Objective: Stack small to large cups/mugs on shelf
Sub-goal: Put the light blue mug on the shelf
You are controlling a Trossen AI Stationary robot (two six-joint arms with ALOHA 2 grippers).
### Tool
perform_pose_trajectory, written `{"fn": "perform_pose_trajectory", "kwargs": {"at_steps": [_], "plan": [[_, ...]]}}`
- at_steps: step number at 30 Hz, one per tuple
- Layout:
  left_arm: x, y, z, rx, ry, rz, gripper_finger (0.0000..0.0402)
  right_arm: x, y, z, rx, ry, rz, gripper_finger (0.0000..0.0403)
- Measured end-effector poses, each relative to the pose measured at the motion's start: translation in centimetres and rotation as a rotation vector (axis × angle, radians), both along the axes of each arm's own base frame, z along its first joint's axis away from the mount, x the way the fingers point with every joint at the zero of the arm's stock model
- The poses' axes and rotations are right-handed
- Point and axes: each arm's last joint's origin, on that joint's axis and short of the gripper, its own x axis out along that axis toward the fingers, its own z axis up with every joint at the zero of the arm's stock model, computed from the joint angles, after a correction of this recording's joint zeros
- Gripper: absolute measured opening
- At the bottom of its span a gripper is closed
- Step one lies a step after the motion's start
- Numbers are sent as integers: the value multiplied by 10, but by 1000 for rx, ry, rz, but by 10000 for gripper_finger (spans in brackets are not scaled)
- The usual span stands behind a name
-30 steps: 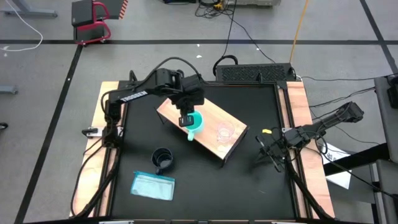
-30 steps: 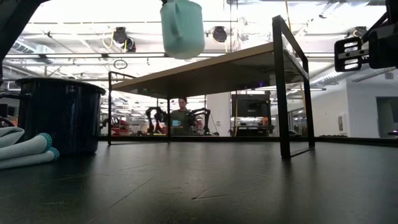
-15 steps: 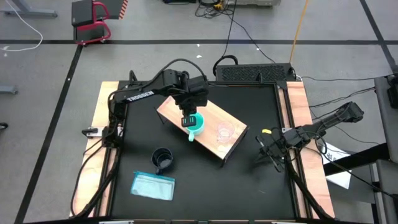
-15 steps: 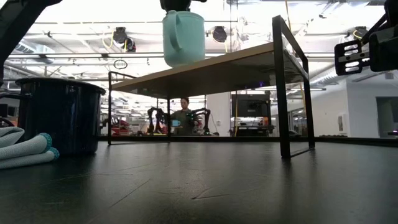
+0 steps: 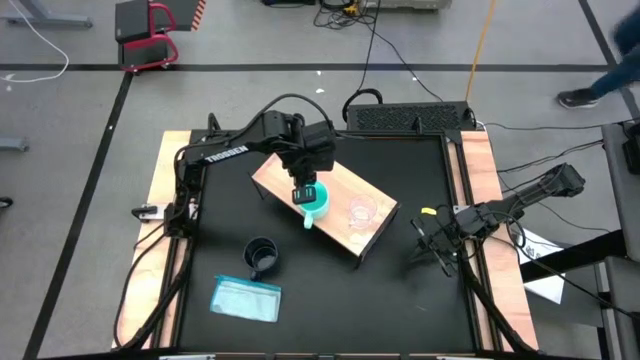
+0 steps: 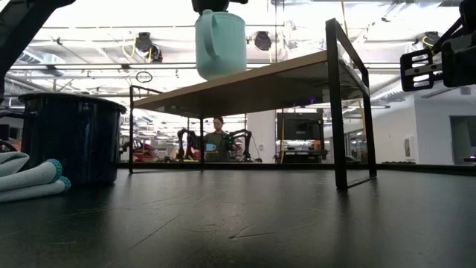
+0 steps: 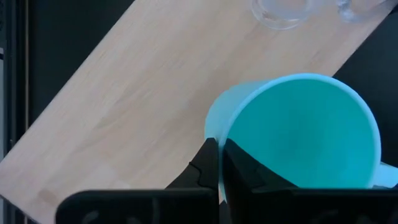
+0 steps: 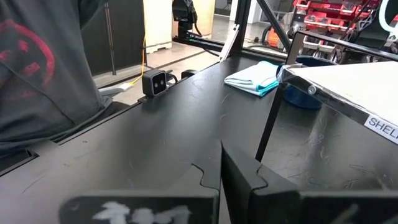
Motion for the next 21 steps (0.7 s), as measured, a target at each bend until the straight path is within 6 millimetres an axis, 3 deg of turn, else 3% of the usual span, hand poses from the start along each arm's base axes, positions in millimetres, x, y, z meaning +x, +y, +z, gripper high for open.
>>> {"fn": "perform_pose_trajectory", "kwargs": {"at_steps": [21], "plan": [[3, -2, -17, 30, 73, 4, 3, 0, 0, 0, -1, 2, 0, 0]]}}
